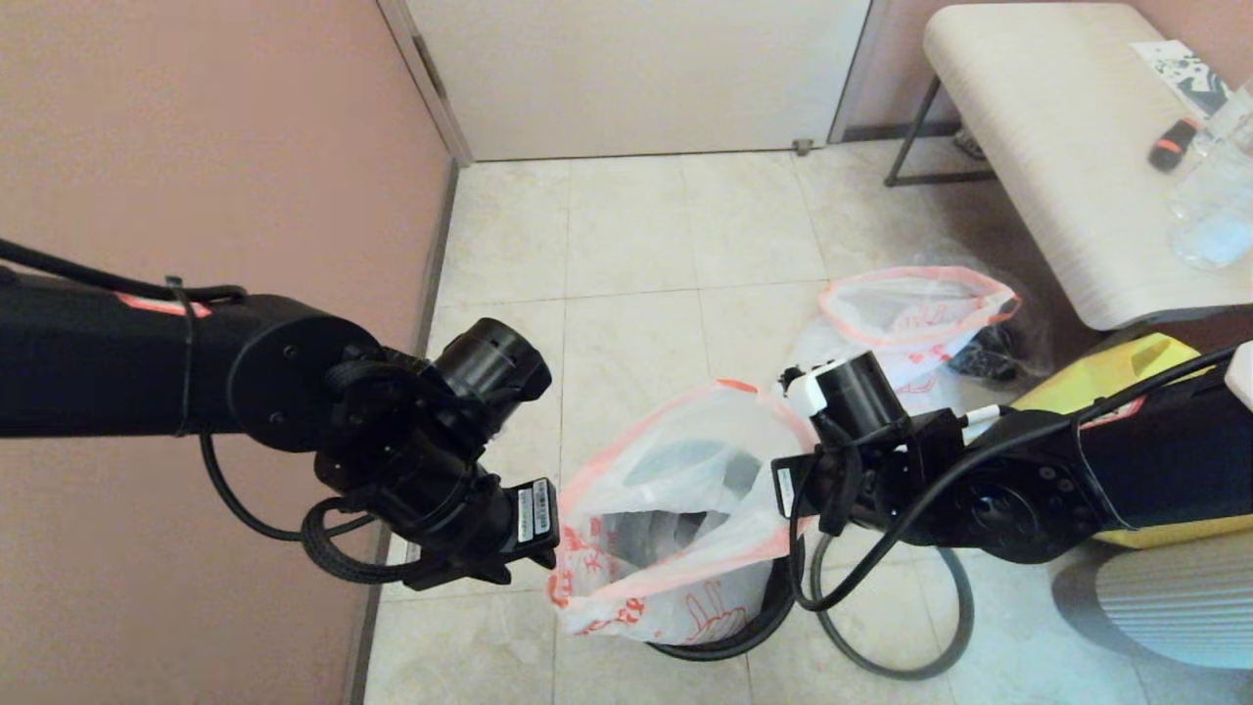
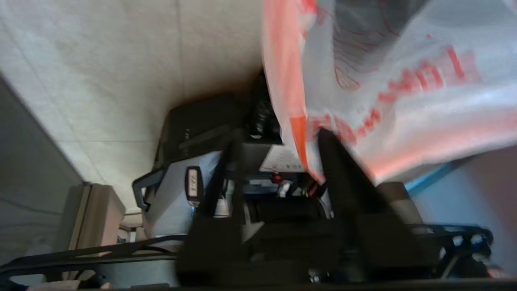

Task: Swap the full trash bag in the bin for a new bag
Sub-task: Put the new garbage bag on the trash can

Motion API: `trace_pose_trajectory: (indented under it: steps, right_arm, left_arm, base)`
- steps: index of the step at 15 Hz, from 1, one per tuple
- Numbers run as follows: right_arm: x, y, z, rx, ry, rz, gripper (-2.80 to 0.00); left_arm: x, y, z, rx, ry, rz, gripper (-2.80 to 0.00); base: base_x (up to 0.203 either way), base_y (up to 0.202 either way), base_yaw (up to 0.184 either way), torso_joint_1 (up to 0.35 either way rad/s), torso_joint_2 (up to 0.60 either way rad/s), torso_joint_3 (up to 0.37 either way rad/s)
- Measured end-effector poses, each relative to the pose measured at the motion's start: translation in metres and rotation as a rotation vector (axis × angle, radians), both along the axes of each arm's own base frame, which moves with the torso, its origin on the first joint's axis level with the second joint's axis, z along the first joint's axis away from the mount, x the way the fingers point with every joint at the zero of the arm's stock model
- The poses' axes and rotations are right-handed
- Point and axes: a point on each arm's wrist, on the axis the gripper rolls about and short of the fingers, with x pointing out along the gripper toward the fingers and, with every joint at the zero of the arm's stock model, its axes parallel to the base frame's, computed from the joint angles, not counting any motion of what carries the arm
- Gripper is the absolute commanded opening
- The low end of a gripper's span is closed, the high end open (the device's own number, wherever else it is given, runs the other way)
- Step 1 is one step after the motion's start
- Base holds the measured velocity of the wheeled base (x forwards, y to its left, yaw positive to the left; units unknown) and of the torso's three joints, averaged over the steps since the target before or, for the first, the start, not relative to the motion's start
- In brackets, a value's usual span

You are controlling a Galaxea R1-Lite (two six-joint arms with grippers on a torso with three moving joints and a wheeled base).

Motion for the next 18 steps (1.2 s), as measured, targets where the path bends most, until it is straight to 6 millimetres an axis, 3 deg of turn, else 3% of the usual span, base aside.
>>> trace_pose_trajectory:
  steps: [3,8,9,12,15,18]
  right_arm:
    - [0.001,-0.001,0.0,0.001,-0.001,-0.004,-2.8]
    - [0.001,-0.001,0.002,0.006,-0.005,-0.004,-2.8]
    - [0.001,-0.001,0.002,0.007,-0.006,-0.004,-2.8]
    - [0.002,-0.004,0.006,0.02,-0.018,-0.013,-2.8]
    - [0.008,-0.005,0.018,0.139,-0.109,-0.041,-2.8]
    - [0.01,-0.015,0.025,0.191,-0.147,-0.053,-2.8]
  left_arm:
    - [-0.004,-0.007,-0.001,-0.002,0.006,-0.014,0.0]
    - [0.018,-0.032,-0.026,0.012,0.034,-0.035,0.0]
    - [0.023,-0.04,-0.033,0.008,0.028,-0.043,-2.8]
    - [0.026,-0.055,-0.053,0.034,0.065,-0.056,-2.8]
    - [0.028,-0.064,-0.069,0.081,0.079,-0.06,-2.8]
    - [0.042,-0.073,-0.068,0.119,0.006,-0.03,-2.8]
  base:
    - [0.0,0.0,0.0,0.0,0.0,0.0]
    - [0.0,0.0,0.0,0.0,0.0,0.0]
    - [0.0,0.0,0.0,0.0,0.0,0.0]
    - [0.0,0.0,0.0,0.0,0.0,0.0]
    - [0.0,0.0,0.0,0.0,0.0,0.0]
    - [0.0,0.0,0.0,0.0,0.0,0.0]
